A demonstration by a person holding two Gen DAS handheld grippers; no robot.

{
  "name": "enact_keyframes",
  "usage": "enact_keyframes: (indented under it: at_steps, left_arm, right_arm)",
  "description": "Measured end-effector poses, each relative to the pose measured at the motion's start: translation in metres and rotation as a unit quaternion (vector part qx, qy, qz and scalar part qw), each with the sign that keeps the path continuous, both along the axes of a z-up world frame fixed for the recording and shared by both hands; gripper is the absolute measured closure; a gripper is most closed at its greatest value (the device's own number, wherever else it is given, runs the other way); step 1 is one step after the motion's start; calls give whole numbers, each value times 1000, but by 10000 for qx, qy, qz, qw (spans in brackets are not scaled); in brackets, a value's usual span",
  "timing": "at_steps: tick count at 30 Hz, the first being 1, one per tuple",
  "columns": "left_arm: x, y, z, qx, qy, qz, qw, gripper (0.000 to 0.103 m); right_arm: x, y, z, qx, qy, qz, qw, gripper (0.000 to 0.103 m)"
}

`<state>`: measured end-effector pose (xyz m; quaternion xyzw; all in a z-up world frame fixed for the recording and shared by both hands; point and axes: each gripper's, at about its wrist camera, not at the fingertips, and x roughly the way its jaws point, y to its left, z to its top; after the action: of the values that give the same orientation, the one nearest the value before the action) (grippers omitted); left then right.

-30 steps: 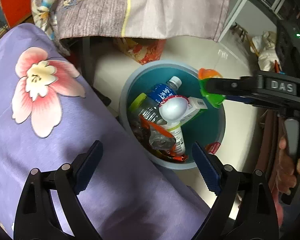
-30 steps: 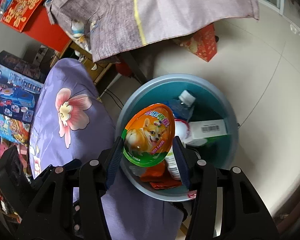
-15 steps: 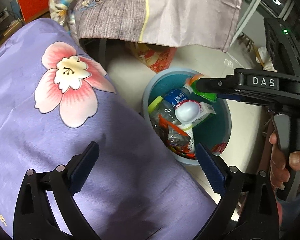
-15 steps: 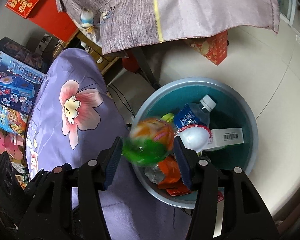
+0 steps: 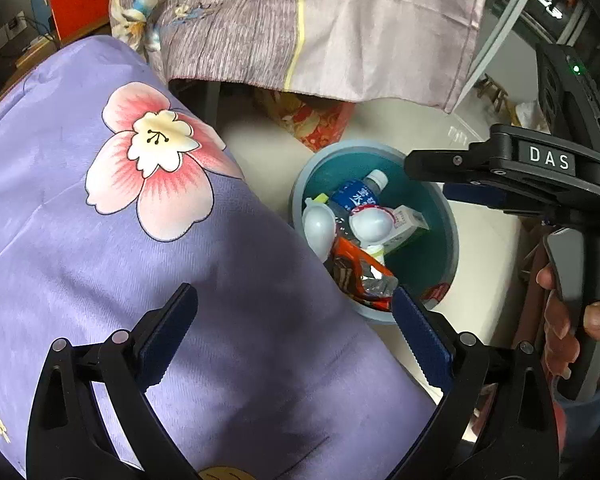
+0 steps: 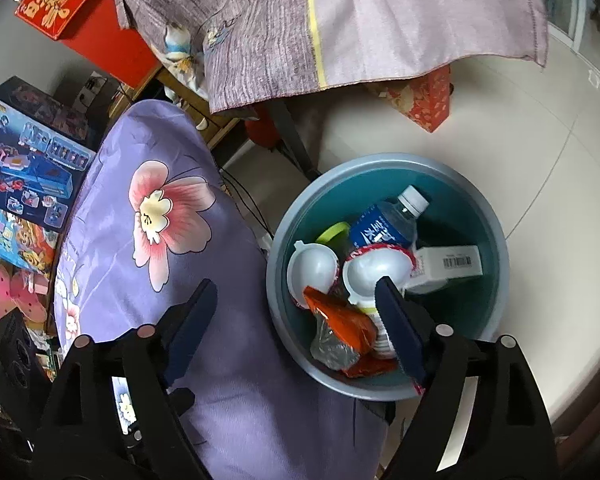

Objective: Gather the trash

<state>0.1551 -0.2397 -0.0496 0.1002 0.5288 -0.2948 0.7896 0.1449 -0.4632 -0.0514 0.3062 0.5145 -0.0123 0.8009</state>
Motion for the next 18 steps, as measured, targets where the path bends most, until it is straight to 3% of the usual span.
enact_keyframes:
  at_steps: [7, 10, 15, 18]
  left_arm:
    - [-19, 4, 10, 10, -100, -9, 9999, 5]
    - [-29, 7, 18, -17, -144, -23, 9999, 5]
    - [-43, 8, 30, 72, -193, 40, 9998, 5]
    - [-53, 10, 41, 107, -424, 107, 9990, 4]
  right_arm:
    - [-27, 3, 13, -61, -125, -17, 9999, 15]
    - [-39, 9, 24, -170, -286, 125, 9994, 7]
    - [-57, 20, 40, -444, -431, 363, 9974, 7]
    - [-67, 25, 49, -602, -502, 489, 9957, 7]
